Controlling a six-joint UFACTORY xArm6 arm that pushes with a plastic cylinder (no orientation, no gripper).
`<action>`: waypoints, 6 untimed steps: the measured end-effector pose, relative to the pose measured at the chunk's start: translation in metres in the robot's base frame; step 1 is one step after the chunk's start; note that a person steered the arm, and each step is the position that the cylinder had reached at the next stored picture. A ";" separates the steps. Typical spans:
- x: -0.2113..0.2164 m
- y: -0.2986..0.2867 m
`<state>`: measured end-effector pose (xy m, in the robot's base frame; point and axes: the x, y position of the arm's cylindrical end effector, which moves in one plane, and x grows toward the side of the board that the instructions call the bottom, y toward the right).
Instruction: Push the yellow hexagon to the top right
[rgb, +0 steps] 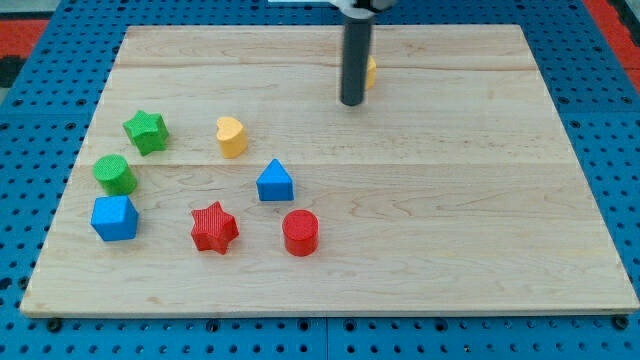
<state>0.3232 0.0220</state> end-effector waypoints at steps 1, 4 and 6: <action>-0.039 0.008; -0.045 0.036; -0.064 0.142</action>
<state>0.2590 0.1641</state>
